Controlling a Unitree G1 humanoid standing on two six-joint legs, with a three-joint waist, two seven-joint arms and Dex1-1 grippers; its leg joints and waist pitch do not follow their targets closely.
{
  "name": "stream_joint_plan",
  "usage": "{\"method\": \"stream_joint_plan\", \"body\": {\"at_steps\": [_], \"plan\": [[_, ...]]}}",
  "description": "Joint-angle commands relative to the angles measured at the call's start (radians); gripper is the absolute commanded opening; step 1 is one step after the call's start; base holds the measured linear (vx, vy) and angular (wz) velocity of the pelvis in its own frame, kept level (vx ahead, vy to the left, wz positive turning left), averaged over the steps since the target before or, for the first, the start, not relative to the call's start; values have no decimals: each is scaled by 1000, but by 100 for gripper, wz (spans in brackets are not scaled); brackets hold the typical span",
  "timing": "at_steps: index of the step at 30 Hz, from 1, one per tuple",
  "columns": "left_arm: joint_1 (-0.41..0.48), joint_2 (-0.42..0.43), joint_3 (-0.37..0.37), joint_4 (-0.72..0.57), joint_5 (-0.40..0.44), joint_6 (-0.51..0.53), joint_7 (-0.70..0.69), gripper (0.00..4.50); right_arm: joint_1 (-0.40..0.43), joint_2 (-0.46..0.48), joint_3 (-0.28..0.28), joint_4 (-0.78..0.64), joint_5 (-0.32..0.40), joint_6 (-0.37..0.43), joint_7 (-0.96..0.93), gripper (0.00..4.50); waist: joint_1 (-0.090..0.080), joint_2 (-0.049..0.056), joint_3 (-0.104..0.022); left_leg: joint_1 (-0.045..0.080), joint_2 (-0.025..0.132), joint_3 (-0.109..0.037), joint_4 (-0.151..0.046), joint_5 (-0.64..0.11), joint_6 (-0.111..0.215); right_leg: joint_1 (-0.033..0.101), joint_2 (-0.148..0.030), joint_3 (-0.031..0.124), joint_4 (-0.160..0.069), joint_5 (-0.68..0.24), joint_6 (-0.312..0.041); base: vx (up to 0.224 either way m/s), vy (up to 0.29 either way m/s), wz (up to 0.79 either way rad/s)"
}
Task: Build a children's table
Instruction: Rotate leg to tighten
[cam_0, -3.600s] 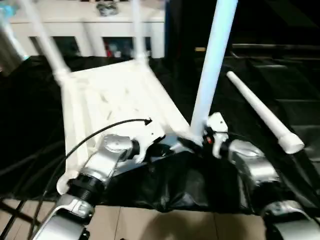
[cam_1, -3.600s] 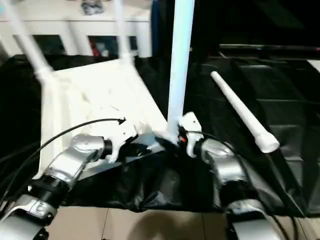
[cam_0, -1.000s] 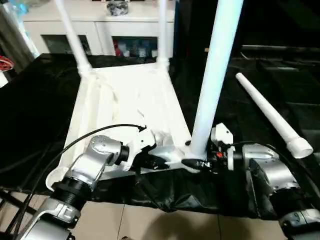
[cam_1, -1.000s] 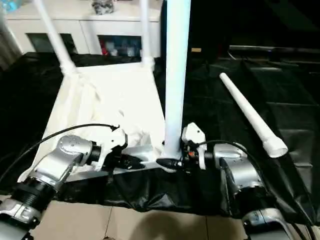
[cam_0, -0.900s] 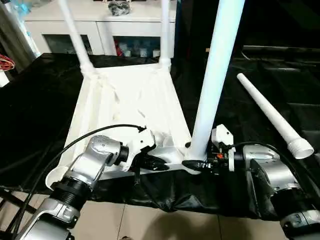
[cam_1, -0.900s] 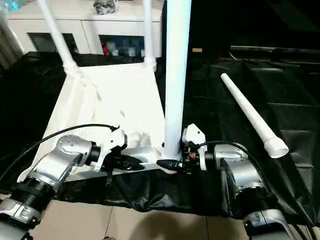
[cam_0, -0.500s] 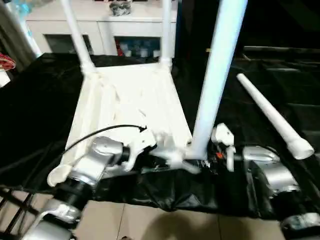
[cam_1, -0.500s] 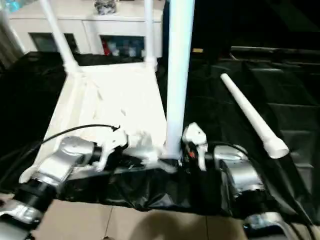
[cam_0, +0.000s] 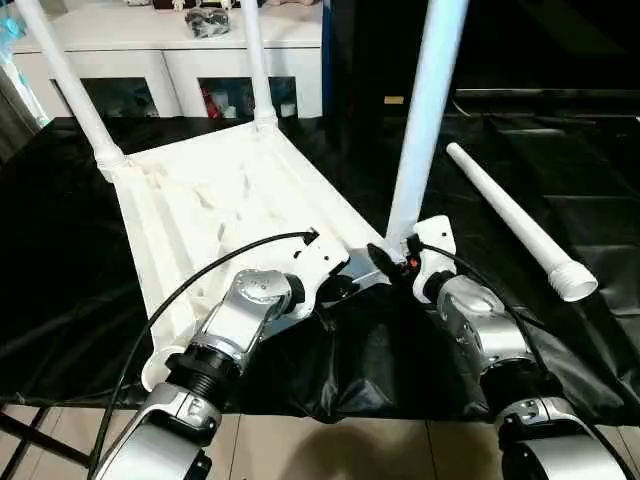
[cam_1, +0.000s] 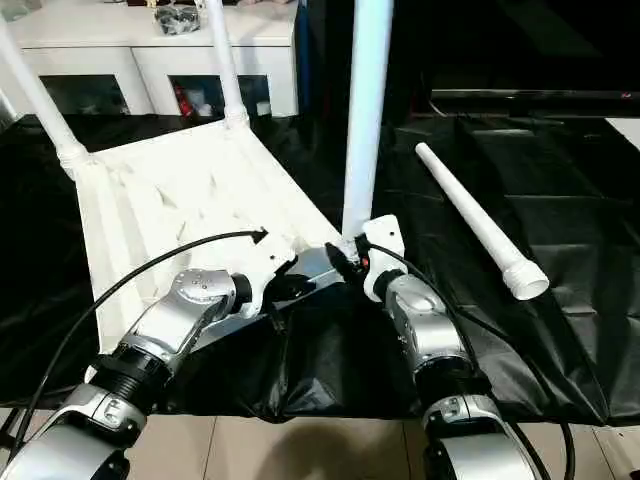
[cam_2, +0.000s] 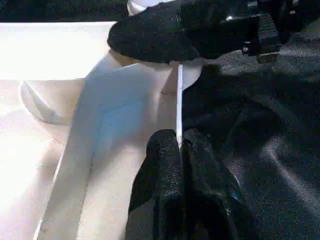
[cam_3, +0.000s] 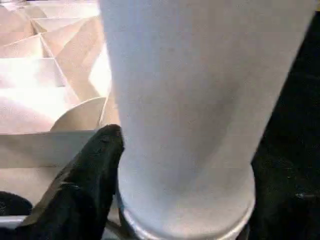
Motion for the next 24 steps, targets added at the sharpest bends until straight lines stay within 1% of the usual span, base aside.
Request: {"method": "stream_joint_plan", "body": {"at_steps": [1, 3, 4, 5, 6, 7, 8, 9, 10, 12, 13, 14, 16, 17, 19, 21, 23, 24], "plan": [[-7, 1, 7, -53, -48, -88, -55, 0, 28, 2, 81, -18, 0, -8, 140, 382, 6, -19, -68, 3, 30, -8, -62, -257, 93, 52, -56, 41, -77, -338, -188, 0, 0, 0], [-5, 4, 5, -55, -49, -89, -61, 0, 30, -2, 83, -22, 0, -8, 148, 382, 7, -20, -68, 3, 31, -9, -63, -258, 93, 53, -57, 41, -78, -339, -188, 0, 0, 0], [15, 37, -4, -81, -66, -100, -134, 0, 53, -44, 100, -70, 16, -6, 252, 382, 6, -18, -68, 2, 31, -9, -64, -255, 93, 54, -56, 41, -76, -329, -190, 0, 0, 0], [17, 41, -5, -84, -68, -101, -142, 0, 55, -48, 102, -74, 18, -6, 263, 382, 9, -19, -69, 1, 32, -10, -63, -251, 100, 58, -57, 42, -73, -316, -192, 0, 0, 0], [25, 58, -10, -95, -77, -108, -180, 0, 68, -69, 111, -98, 25, -4, 320, 382, 8, -19, -69, 1, 34, -10, -64, -249, 103, 56, -56, 43, -72, -307, -195, 0, 0, 0], [26, 58, -11, -96, -78, -109, -182, 0, 68, -70, 111, -100, 25, -4, 322, 382, 9, -18, -69, 1, 35, -10, -63, -247, 105, 55, -56, 44, -71, -298, -199, 0, 0, 0], [32, 76, -17, -103, -82, -114, -216, 0, 79, -93, 120, -118, 28, -4, 367, 382, 7, -18, -69, 2, 35, -9, -63, -249, 105, 54, -56, 43, -70, -295, -206, 0, 0, 0], [37, 98, -26, -105, -82, -121, -250, 0, 88, -118, 128, -135, 31, 1, 412, 382, 12, -18, -69, 5, 34, -9, -62, -250, 104, 55, -56, 43, -72, -306, -204, 0, 0, 0], [41, 115, -31, -106, -84, -130, -283, 0, 95, -138, 134, -145, 31, -2, 450, 382, 16, -16, -68, 6, 36, -7, -63, -254, 106, 52, -55, 44, -72, -312, -203, 0, 0, 0], [45, 125, -34, -110, -89, -127, -306, 0, 100, -152, 138, -154, 35, -5, 480, 382, 20, -17, -68, 6, 37, -7, -64, -252, 100, 53, -55, 44, -70, -307, -205, 0, 0, 0], [50, 140, -37, -116, -94, -128, -341, 0, 110, -171, 140, -175, 51, 11, 533, 382, 24, -15, -68, 9, 38, -6, -64, -256, 98, 50, -56, 45, -71, -309, -206, 0, 0, 0], [52, 151, -38, -122, -100, -121, -365, 0, 117, -185, 143, -195, 62, 21, 565, 382, 28, -15, -68, 11, 40, -6, -65, -254, 99, 50, -53, 46, -69, -297, -211, 0, 0, 0], [54, 157, -39, -126, -104, -116, -380, 0, 122, -194, 144, -209, 70, 28, 585, 382, 32, -14, -69, 8, 41, -6, -64, -241, 99, 51, -53, 46, -64, -275, -216, 0, 0, 0], [57, 175, -42, -134, -113, -114, -418, 0, 132, -218, 153, -240, 82, 43, 637, 382, 33, -15, -69, 8, 42, -6, -64, -240, 98, 50, -54, 47, -64, -271, -218, 0, 0, 0], [59, 196, -48, -143, -123, -107, -458, 0, 142, -244, 168, -269, 83, 47, 684, 382, 42, -17, -70, 8, 42, -5, -63, -225, 105, 52, -55, 48, -62, -260, -218, 0, 0, 0], [59, 206, -51, -145, -128, -103, -480, 0, 146, -256, 175, -281, 85, 56, 708, 382, 46, -16, -70, 8, 41, -4, -63, -219, 104, 50, -55, 47, -62, -263, -219, 0, 0, 0], [59, 216, -55, -148, -129, -99, -504, 0, 150, -268, 180, -297, 92, 75, 735, 382, 49, -17, -69, 7, 41, -5, -63, -220, 101, 52, -55, 47, -63, -276, -212, 0, 0, 0], [60, 222, -57, -150, -128, -95, -515, 0, 152, -274, 183, -307, 96, 87, 748, 366, 50, -14, -69, 8, 41, -6, -63, -221, 99, 51, -55, 47, -63, -279, -211, 0, 0, 0]]}}
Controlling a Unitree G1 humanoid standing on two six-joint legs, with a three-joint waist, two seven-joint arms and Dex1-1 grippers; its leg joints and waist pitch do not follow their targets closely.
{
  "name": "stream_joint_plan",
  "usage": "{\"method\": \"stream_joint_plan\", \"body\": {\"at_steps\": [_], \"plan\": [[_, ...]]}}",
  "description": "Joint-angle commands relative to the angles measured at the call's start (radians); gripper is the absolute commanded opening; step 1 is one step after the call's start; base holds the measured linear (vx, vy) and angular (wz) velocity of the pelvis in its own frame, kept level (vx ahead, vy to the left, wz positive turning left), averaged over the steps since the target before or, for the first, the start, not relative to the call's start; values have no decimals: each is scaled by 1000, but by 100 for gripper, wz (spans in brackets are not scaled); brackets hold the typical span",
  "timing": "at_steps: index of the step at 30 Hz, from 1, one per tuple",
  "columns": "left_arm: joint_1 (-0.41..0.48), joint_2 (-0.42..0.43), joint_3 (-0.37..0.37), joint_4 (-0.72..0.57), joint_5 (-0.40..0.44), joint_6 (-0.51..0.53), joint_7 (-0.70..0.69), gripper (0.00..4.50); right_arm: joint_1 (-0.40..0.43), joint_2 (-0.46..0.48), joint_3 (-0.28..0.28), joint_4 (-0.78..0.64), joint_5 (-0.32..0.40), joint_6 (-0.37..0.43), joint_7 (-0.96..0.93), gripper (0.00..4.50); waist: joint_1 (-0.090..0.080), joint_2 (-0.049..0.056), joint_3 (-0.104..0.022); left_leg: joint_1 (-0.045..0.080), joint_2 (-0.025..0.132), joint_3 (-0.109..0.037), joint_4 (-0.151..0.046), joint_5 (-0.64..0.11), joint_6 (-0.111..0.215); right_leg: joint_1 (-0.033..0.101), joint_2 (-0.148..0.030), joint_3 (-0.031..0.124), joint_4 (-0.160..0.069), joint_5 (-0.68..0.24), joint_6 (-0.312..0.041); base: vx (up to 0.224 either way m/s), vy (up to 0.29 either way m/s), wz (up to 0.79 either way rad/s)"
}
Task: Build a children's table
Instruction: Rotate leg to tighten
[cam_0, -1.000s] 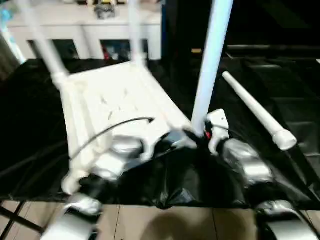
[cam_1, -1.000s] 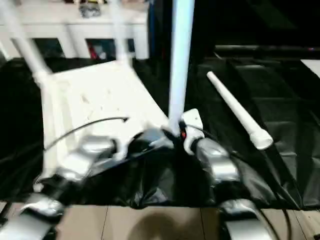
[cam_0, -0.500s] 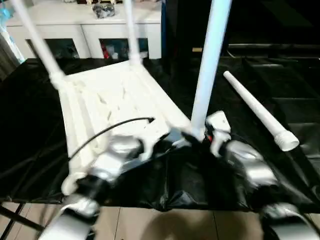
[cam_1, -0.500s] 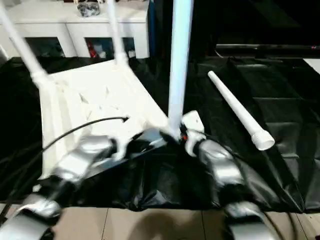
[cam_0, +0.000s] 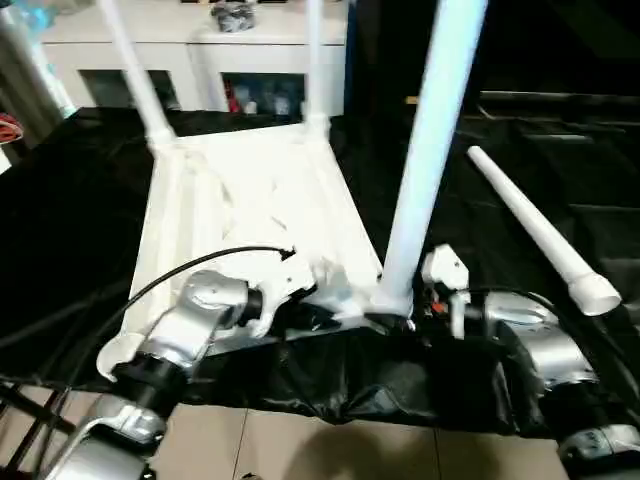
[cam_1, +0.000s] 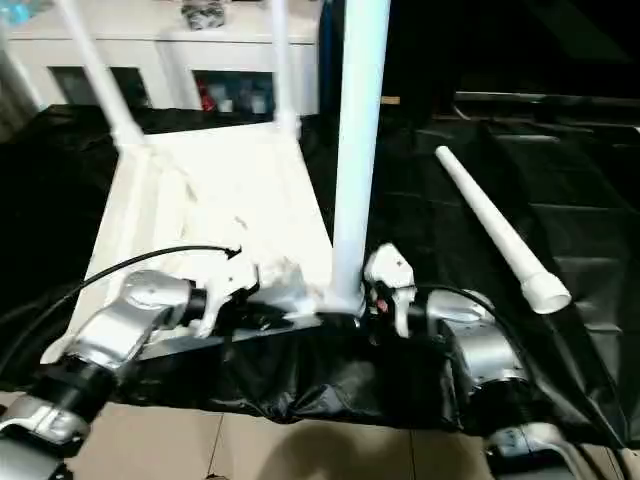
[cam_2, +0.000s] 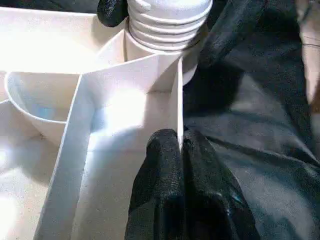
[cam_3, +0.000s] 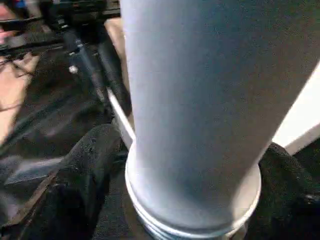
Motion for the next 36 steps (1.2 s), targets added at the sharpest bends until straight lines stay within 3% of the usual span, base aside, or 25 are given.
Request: {"method": "stream_joint_plan", "body": {"at_steps": [1, 12, 15, 16, 18, 19, 21, 23, 24, 27, 28, 30, 33, 36], "plan": [[-11, 2, -14, -52, -32, -3, -46, 0, 14, -10, 23, -39, 15, 27, 49, 366, 0, -13, -70, 13, 41, -6, -64, -229, 94, 51, -55, 46, -65, -289, -207, 0, 0, 0], [-10, -3, -9, -50, -32, -7, -38, 0, 33, -10, 25, -79, 32, 66, 55, 281, 8, -14, -72, 12, 42, -6, -63, -213, 86, 52, -56, 47, -63, -271, -204, 0, 0, 0], [-17, -40, 6, -28, -13, -16, 46, 0, 35, 25, 10, -65, 31, 72, 0, 275, 13, -14, -72, 13, 42, -6, -63, -210, 83, 50, -56, 47, -64, -276, -203, 0, 0, 0], [-24, -67, 18, -12, -4, -14, 110, 0, 25, 56, -2, -33, 5, 39, -83, 274, 13, -15, -71, 12, 41, -7, -63, -213, 77, 51, -58, 47, -64, -288, -198, 0, 0, 0], [-35, -101, 30, 7, 6, -4, 187, 0, 1, 100, -20, 32, -34, 20, -220, 274, 8, -15, -70, 12, 37, -8, -64, -229, 63, 50, -59, 45, -70, -320, -186, 0, 0, 0], [-43, -124, 36, 21, 12, 4, 235, 0, -16, 130, -31, 78, -58, 11, -312, 273, -3, -18, -65, 6, 34, -10, -67, -247, 51, 52, -58, 42, -72, -358, -175, 0, 0, 0], [-50, -144, 37, 34, 20, 9, 270, 0, -33, 158, -38, 123, -80, 4, -399, 273, -21, -17, -63, 8, 31, -15, -70, -285, 29, 51, -58, 38, -78, -424, -154, 0, 0, 0], [-73, -192, 37, 65, 39, 35, 351, 0, -61, 225, -54, 185, -95, 13, -544, 272, -34, -16, -62, 16, 28, -14, -68, -318, 26, 45, -58, 38, -89, -475, -137, 0, 0, 0], [-80, -209, 37, 75, 45, 42, 377, 0, -70, 246, -58, 201, -98, 17, -585, 272, -43, -18, -61, 11, 25, -16, -68, -322, 29, 49, -58, 35, -92, -501, -122, 0, 0, 0], [-108, -272, 50, 113, 62, 47, 487, 0, -97, 309, -56, 235, -112, 26, -681, 272, -45, -17, -65, 16, 27, -14, -66, -311, 37, 44, -56, 38, -93, -473, -125, 0, 0, 0], [-117, -302, 51, 126, 69, 42, 522, 0, -114, 342, -53, 256, -127, 17, -723, 272, -48, -17, -66, 10, 26, -14, -66, -296, 46, 48, -55, 37, -89, -441, -138, 0, 0, 0], [-116, -309, 46, 125, 70, 34, 517, 0, -120, 356, -52, 263, -131, -1, -721, 272, -47, -16, -67, 11, 26, -14, -65, -294, 50, 47, -56, 38, -88, -429, -143, 0, 0, 0], [-107, -299, 37, 109, 66, 21, 475, 0, -117, 362, -54, 244, -100, -28, -632, 345, -47, -16, -69, 8, 27, -12, -65, -284, 68, 50, -55, 39, -85, -392, -154, 0, 0, 0], [-94, -270, 33, 97, 59, 11, 439, 0, -99, 321, -27, 216, -105, -49, -558, 363, -48, -15, -68, 8, 28, -11, -65, -289, 78, 51, -55, 39, -84, -382, -165, 0, 0, 0]]}}
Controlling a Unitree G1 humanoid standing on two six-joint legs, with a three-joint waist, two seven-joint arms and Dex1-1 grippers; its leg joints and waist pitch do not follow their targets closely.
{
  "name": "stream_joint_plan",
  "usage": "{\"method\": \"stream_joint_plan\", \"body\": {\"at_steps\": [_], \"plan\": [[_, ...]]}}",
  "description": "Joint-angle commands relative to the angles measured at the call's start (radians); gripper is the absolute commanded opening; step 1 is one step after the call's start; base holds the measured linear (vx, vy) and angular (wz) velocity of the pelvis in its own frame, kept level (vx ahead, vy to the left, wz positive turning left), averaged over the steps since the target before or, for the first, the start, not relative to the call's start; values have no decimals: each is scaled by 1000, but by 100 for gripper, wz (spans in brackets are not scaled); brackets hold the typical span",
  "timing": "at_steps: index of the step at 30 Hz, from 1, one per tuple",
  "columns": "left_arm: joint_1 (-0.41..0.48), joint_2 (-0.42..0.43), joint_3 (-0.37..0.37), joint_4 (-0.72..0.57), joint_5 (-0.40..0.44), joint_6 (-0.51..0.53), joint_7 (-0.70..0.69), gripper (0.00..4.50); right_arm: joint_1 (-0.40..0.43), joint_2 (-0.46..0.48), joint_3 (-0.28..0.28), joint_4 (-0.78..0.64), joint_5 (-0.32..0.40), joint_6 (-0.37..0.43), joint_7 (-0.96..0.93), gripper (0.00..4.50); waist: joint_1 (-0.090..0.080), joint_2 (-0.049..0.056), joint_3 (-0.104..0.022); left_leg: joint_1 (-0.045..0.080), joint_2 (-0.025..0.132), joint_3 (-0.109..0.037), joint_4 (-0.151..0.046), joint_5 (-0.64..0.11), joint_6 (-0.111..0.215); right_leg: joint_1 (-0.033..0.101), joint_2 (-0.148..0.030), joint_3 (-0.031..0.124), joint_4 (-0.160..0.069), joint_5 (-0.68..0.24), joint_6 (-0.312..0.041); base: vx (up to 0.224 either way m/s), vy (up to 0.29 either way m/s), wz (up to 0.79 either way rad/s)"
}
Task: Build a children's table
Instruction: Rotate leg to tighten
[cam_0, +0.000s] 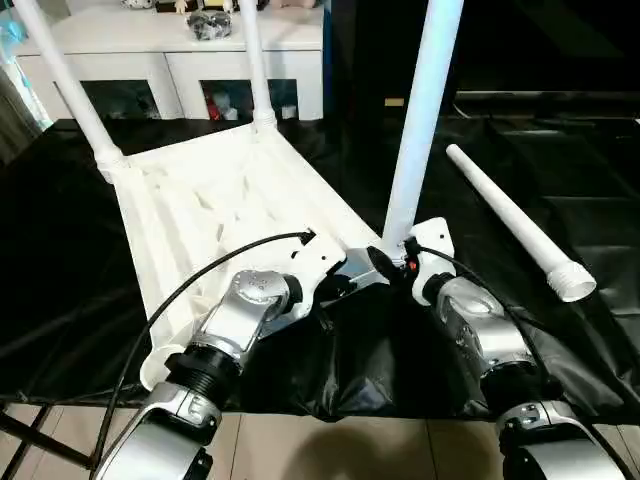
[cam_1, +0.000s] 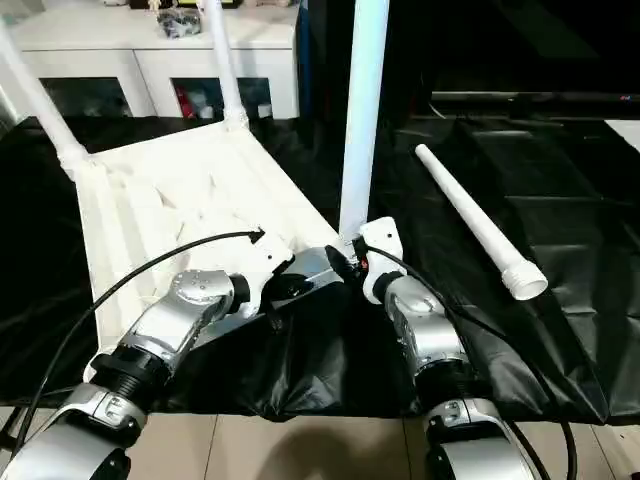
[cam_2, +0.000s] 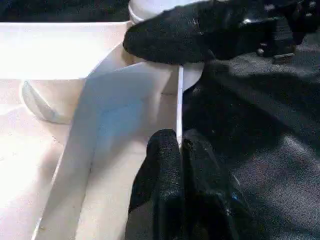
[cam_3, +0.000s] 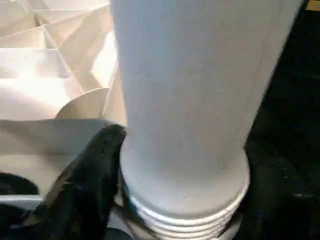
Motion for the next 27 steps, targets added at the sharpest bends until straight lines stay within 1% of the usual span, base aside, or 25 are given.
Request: {"method": "stream_joint_plan", "body": {"at_steps": [1, 2, 3, 4, 5, 7, 8, 9, 10, 11, 12, 13, 14, 15, 16, 18, 21, 23, 24, 27], "plan": [[-13, -33, -28, -44, -44, -56, -33, 0, 24, 43, 125, -28, -8, -17, 155, 377, 3, -18, -66, 4, 29, -10, -66, -290, 80, 48, -56, 40, -82, -377, -172, 0, 0, 0], [-13, -33, -28, -44, -44, -56, -33, 0, 24, 43, 125, -28, -8, -17, 155, 390, 3, -19, -66, 3, 29, -10, -67, -284, 81, 49, -56, 40, -81, -370, -174, 0, 0, 0], [-5, -20, -31, -52, -45, -64, -60, 0, 35, 19, 142, -47, -14, -30, 191, 390, 4, -19, -65, 4, 30, -10, -67, -281, 82, 48, -55, 40, -81, -363, -179, 0, 0, 0], [7, -4, -35, -65, -50, -72, -93, 0, 45, -4, 149, -64, -12, -38, 224, 390, 7, -18, -66, 5, 31, -11, -67, -280, 85, 51, -56, 40, -80, -358, -179, 0, 0, 0], [7, -4, -35, -65, -50, -72, -93, 0, 45, -4, 149, -64, -12, -38, 224, 390, 7, -19, -66, 3, 32, -10, -67, -278, 88, 51, -56, 41, -78, -352, -179, 0, 0, 0], [46, 48, -52, -124, -81, -78, -214, 0, 67, -69, 152, -111, 8, -47, 328, 390, 7, -20, -65, 0, 33, -10, -68, -273, 96, 52, -57, 42, -76, -348, -187, 0, 0, 0], [46, 48, -52, -124, -81, -78, -214, 0, 67, -69, 152, -111, 8, -47, 328, 390, 7, -18, -65, 1, 34, -10, -68, -274, 96, 52, -58, 42, -76, -346, -189, 0, 0, 0], [55, 59, -54, -138, -86, -75, -239, 0, 72, -85, 149, -122, 12, -47, 357, 390, 7, -18, -65, 4, 35, -9, -68, -277, 97, 49, -56, 43, -77, -347, -191, 0, 0, 0], [60, 69, -55, -146, -90, -74, -257, 0, 76, -100, 147, -133, 16, -44, 383, 390, 8, -16, -66, 5, 35, -9, -67, -276, 95, 49, -56, 44, -76, -340, -197, 0, 0, 0], [65, 79, -56, -152, -92, -76, -274, 0, 82, -115, 145, -144, 19, -43, 411, 390, 13, -15, -66, 6, 36, -9, -68, -272, 96, 49, -55, 43, -74, -331, -200, 0, 0, 0], [67, 90, -57, -153, -92, -79, -289, 0, 88, -130, 143, -156, 25, -40, 440, 390, 18, -14, -66, 9, 38, -7, -68, -267, 97, 46, -54, 45, -72, -315, -207, 0, 0, 0], [69, 102, -58, -155, -93, -79, -307, 0, 95, -147, 143, -171, 33, -35, 469, 390, 22, -15, -65, 11, 39, -6, -68, -271, 96, 45, -53, 46, -73, -310, -210, 0, 0, 0], [71, 119, -59, -163, -100, -73, -337, 0, 104, -167, 145, -190, 42, -35, 501, 390, 24, -17, -65, 11, 38, -6, -69, -268, 94, 49, -52, 45, -72, -310, -208, 0, 0, 0], [73, 130, -60, -169, -106, -67, -359, 0, 110, -182, 147, -203, 48, -35, 523, 390, 25, -15, -66, 9, 38, -6, -68, -264, 96, 48, -53, 46, -69, -305, -208, 0, 0, 0], [78, 149, -60, -180, -113, -69, -395, 0, 121, -206, 151, -223, 56, -41, 561, 390, 26, -15, -66, 6, 40, -7, -69, -257, 98, 50, -53, 46, -68, -296, -209, 0, 0, 0], [79, 155, -59, -181, -113, -69, -400, 0, 125, -215, 153, -231, 60, -38, 577, 390, 28, -15, -67, 6, 39, -6, -67, -247, 103, 50, -53, 46, -66, -277, -215, 0, 0, 0], [88, 183, -62, -199, -121, -56, -447, 0, 140, -245, 161, -266, 87, -8, 643, 390, 32, -18, -65, 6, 40, -6, -68, -249, 100, 51, -54, 46, -67, -299, -211, 0, 0, 0], [91, 191, -63, -207, -126, -47, -462, 0, 145, -252, 160, -280, 97, 9, 667, 390, 36, -17, -65, 7, 40, -6, -68, -250, 98, 48, -55, 47, -70, -315, -204, 0, 0, 0], [93, 196, -65, -212, -129, -43, -470, 0, 147, -256, 159, -286, 101, 15, 677, 365, 39, -18, -66, 7, 41, -6, -68, -246, 95, 49, -55, 47, -68, -312, -203, 0, 0, 0], [98, 210, -74, -222, -134, -23, -493, 0, 152, -265, 160, -298, 108, 23, 699, 352, 43, -19, -66, 8, 41, -6, -69, -242, 91, 49, -55, 47, -67, -308, -207, 0, 0, 0]]}}
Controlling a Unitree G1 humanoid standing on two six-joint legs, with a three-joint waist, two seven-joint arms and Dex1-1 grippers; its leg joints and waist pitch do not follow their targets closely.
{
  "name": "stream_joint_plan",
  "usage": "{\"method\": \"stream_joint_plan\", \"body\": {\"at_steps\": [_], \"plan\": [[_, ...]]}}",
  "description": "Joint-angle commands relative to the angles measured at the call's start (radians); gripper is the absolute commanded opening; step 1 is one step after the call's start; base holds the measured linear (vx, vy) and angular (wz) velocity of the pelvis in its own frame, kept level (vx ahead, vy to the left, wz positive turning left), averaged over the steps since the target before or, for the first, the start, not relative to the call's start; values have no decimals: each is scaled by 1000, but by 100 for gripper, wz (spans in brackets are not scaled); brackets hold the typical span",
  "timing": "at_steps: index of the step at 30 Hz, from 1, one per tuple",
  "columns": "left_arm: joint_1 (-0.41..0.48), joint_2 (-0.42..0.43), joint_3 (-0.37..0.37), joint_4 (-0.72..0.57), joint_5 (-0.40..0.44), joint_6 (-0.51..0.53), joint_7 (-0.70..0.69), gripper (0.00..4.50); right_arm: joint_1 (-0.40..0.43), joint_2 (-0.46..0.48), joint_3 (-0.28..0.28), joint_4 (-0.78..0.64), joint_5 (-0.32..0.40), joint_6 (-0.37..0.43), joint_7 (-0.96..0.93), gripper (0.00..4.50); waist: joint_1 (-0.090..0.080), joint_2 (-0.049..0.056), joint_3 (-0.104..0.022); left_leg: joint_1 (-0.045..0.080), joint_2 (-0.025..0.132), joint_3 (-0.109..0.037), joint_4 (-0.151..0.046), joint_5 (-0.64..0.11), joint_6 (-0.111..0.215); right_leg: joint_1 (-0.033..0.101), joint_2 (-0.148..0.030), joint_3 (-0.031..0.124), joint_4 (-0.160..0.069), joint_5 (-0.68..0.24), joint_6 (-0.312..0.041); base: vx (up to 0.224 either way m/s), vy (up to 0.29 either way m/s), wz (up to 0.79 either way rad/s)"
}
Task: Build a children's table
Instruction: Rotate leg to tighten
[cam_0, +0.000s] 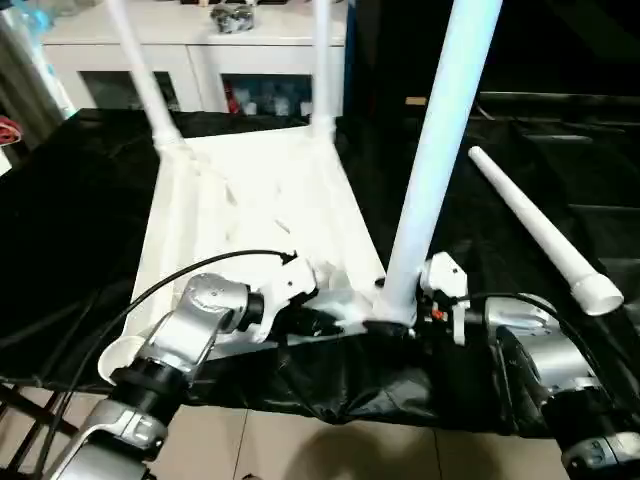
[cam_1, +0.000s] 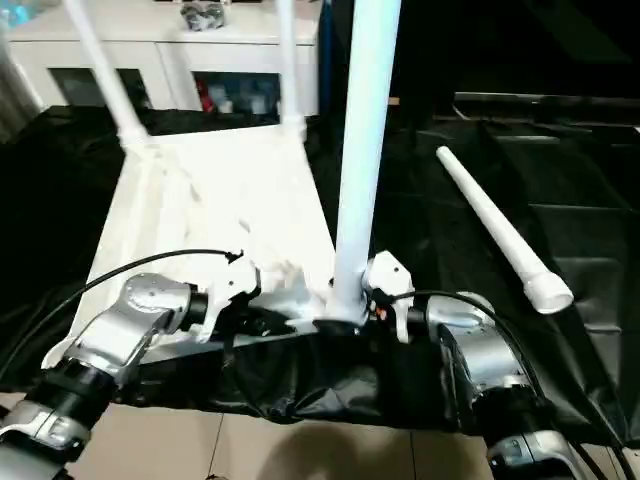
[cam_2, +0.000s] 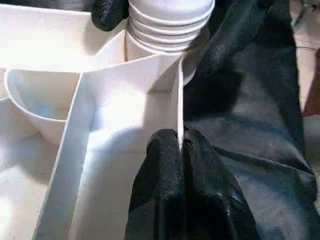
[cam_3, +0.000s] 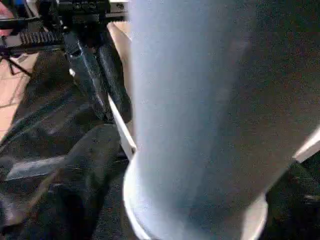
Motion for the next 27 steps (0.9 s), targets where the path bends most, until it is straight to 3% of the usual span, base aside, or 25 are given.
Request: {"method": "stream_joint_plan", "body": {"at_steps": [1, 7, 14, 18, 20, 21, 22, 24, 27], "plan": [[2, -1, -18, -46, -36, 8, -46, 0, 4, -8, 15, -29, 17, 15, 37, 340, -2, -16, -68, 12, 41, -7, -66, -241, 90, 49, -55, 47, -67, -309, -204, 0, 0, 0], [5, -3, -18, -50, -36, 13, -49, 0, 10, -13, 20, -47, 32, 37, 56, 284, 0, -19, -68, 11, 39, -7, -65, -233, 88, 50, -55, 46, -68, -317, -195, 0, 0, 0], [-2, -36, -12, -39, -27, 9, 14, 0, 28, 27, 23, -60, 42, 56, 26, 273, 1, -20, -68, 12, 40, -7, -65, -233, 87, 47, -56, 47, -69, -322, -193, 0, 0, 0], [-45, -122, 16, 29, 16, 4, 200, 0, -26, 143, -6, 65, -47, 26, -269, 272, -12, -22, -64, 10, 34, -11, -69, -262, 53, 49, -57, 43, -77, -399, -166, 0, 0, 0], [-61, -153, 22, 51, 31, 8, 263, 0, -58, 184, -19, 127, -79, 39, -394, 272, -33, -21, -60, 11, 30, -16, -70, -308, 29, 47, -56, 38, -83, -463, -146, 0, 0, 0], [-61, -153, 22, 51, 31, 8, 263, 0, -58, 184, -19, 127, -79, 39, -394, 272, -38, -22, -60, 10, 27, -15, -69, -316, 31, 48, -56, 37, -87, -480, -138, 0, 0, 0], [-85, -198, 32, 79, 48, 19, 354, 0, -96, 238, -37, 190, -103, 42, -536, 272, -39, -19, -61, 10, 28, -16, -68, -318, 31, 46, -58, 38, -88, -491, -129, 0, 0, 0], [-100, -237, 40, 94, 51, 28, 414, 0, -127, 285, -54, 233, -113, 53, -640, 272, -49, -19, -60, 12, 24, -16, -66, -331, 28, 43, -56, 35, -93, -512, -124, 0, 0, 0], [-112, -276, 48, 106, 56, 28, 463, 0, -158, 338, -73, 265, -106, 58, -701, 272, -57, -19, -63, 11, 23, -15, -64, -326, 42, 43, -55, 34, -96, -502, -123, 0, 0, 0]]}}
